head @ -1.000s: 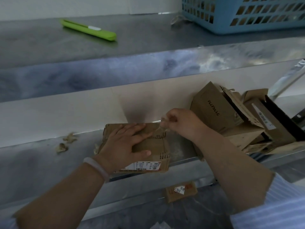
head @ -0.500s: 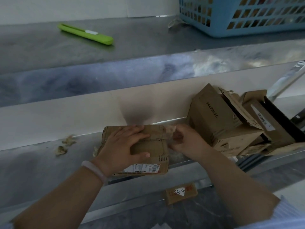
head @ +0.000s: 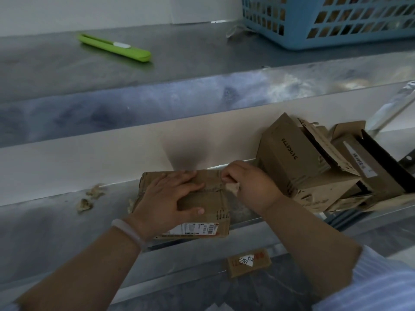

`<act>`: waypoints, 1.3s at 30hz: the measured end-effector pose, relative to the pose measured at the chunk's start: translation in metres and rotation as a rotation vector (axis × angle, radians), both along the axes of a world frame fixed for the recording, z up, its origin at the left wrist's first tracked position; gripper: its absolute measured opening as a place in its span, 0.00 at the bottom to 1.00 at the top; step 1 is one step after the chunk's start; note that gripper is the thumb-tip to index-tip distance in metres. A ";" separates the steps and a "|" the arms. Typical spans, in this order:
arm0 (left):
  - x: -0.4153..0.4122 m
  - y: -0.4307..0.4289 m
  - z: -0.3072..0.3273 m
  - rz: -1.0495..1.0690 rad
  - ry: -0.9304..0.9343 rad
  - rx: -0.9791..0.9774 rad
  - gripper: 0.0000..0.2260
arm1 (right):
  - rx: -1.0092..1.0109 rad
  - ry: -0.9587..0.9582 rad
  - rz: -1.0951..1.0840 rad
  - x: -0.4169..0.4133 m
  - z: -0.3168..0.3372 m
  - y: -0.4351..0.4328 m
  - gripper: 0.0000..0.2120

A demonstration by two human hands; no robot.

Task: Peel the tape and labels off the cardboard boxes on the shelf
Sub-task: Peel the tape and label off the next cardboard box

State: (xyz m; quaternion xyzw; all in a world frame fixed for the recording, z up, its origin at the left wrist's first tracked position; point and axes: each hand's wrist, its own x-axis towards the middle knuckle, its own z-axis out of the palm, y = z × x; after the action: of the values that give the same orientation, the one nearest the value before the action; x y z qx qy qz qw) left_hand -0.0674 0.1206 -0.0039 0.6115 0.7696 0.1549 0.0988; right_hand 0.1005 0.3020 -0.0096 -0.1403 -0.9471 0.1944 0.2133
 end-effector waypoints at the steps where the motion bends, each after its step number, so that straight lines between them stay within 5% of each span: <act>1: 0.000 0.000 0.000 0.000 0.003 0.001 0.34 | -0.011 0.001 0.003 -0.002 0.000 0.002 0.09; 9: 0.000 0.001 0.000 -0.003 -0.004 0.009 0.35 | -0.351 0.075 -0.005 0.024 -0.001 -0.004 0.17; 13: 0.000 0.001 0.002 -0.005 -0.004 0.003 0.35 | -0.282 0.054 -0.045 0.022 -0.002 -0.006 0.17; 17: 0.000 0.001 0.002 -0.008 0.007 -0.007 0.36 | -0.094 0.031 -0.043 0.016 0.002 -0.007 0.02; 25: -0.001 0.001 0.001 -0.008 -0.004 -0.016 0.38 | 0.124 -0.058 -0.029 -0.017 0.028 0.008 0.05; 32: -0.004 0.003 0.000 0.017 -0.067 0.019 0.36 | -0.075 0.018 -0.091 -0.025 0.031 0.003 0.05; 39: -0.006 0.004 -0.005 0.018 -0.074 0.053 0.36 | -0.031 -0.100 -0.045 -0.045 0.043 0.007 0.05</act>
State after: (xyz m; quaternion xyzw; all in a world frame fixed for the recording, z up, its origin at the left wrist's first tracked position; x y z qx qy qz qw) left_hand -0.0731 0.1251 -0.0085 0.6008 0.7666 0.1986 0.1095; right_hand 0.0551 0.3091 0.0338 -0.1744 -0.9501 0.1968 0.1680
